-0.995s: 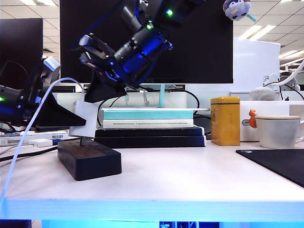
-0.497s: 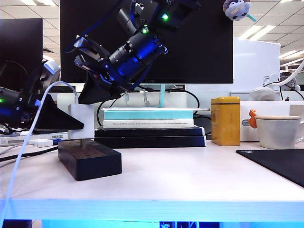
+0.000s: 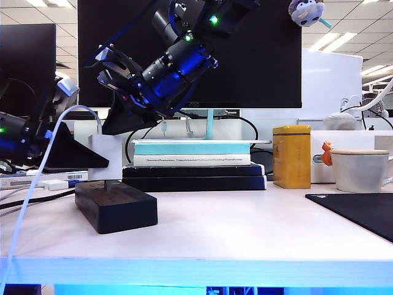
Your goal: Plug the white charger into the left socket.
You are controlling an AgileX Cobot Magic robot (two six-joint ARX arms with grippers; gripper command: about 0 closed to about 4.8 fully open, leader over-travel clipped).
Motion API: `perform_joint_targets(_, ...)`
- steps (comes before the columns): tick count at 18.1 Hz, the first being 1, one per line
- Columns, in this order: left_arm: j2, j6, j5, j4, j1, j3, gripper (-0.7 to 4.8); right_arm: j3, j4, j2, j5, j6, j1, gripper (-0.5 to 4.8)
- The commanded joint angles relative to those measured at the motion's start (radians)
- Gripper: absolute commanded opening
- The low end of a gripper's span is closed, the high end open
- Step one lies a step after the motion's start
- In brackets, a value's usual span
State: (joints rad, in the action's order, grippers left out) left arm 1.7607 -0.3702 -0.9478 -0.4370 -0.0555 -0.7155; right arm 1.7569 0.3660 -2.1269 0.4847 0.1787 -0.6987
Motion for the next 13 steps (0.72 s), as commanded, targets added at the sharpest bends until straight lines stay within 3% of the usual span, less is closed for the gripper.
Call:
perform_joint_targets(1, 0.013, 0.004, 0.085, 0.1, -0.005, 0.006, 1.29, -0.021, 0.184, -0.047, 0.021, 0.013, -0.014, -0.05)
perform_joint_targets(13, 0.011, -0.005, 0.136, 0.108, -0.056, 0.004, 1.29, -0.02, 0.245, -0.067, -0.053, -0.029, 0.004, -0.05)
